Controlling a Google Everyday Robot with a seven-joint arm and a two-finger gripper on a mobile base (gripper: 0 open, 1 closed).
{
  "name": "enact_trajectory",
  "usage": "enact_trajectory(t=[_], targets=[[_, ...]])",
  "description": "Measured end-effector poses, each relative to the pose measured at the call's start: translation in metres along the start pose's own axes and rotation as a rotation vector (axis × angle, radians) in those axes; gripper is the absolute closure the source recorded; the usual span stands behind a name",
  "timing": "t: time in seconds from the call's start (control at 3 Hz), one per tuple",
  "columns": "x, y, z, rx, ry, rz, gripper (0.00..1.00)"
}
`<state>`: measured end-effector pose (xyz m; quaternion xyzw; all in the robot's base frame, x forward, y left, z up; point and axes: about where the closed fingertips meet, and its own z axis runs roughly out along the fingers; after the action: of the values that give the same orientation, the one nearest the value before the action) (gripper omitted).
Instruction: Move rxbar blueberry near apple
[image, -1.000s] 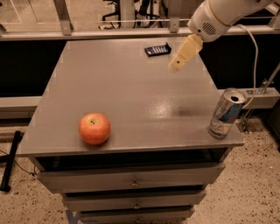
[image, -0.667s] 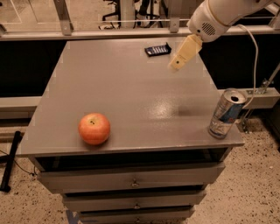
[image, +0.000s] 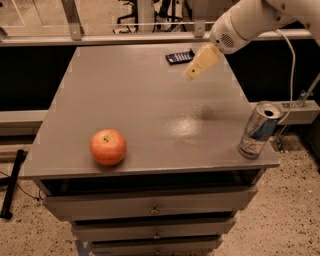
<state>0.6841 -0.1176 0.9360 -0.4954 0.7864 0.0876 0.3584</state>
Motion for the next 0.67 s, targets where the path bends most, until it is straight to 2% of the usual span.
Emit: enact_trajectory(t=[0.67], targets=[[-0.006,-0.079,0.088,0.046,-0.195,0.092,0.0]])
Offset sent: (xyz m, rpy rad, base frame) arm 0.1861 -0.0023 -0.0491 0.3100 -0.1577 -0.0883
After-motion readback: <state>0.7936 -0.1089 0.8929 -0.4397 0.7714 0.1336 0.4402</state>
